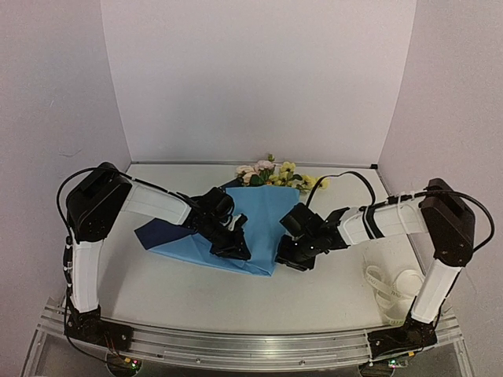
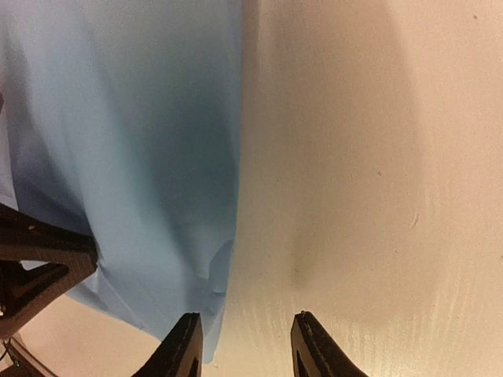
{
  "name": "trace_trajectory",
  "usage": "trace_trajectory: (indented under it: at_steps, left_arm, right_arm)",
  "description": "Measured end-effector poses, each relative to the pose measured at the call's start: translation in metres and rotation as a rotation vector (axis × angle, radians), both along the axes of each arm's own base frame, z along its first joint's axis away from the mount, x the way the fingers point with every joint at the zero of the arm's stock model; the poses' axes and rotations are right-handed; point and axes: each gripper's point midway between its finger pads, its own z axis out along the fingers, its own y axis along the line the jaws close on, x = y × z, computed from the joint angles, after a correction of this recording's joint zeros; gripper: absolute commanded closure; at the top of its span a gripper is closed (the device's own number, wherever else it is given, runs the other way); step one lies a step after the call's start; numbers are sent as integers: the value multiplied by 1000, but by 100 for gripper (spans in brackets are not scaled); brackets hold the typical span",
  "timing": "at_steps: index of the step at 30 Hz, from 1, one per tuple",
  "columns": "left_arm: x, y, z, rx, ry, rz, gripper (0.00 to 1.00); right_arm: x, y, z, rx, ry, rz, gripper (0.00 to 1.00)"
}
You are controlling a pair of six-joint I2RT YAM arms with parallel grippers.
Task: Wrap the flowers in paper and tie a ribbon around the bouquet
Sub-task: Press the fold line on the 2/3-folded wrapping paper.
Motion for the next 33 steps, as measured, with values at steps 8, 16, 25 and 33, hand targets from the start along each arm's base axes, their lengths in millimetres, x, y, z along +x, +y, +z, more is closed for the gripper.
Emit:
trace_trajectory:
  at_steps: [8, 16, 25, 33]
  left_arm:
    - [1, 3, -3, 20, -6, 8, 93]
    - [1, 3, -4, 26, -9, 11, 94]
    - [4, 5, -1, 49, -11, 16, 83]
    - [9, 1, 9, 52, -25, 16, 81]
  right_arm:
    - [35, 9, 26, 218, -39, 32, 77]
    - [57, 19, 17, 379, -16, 61, 80]
    - [50, 31, -7, 445, 55, 66, 81]
    - [52, 34, -3, 470, 47, 58, 81]
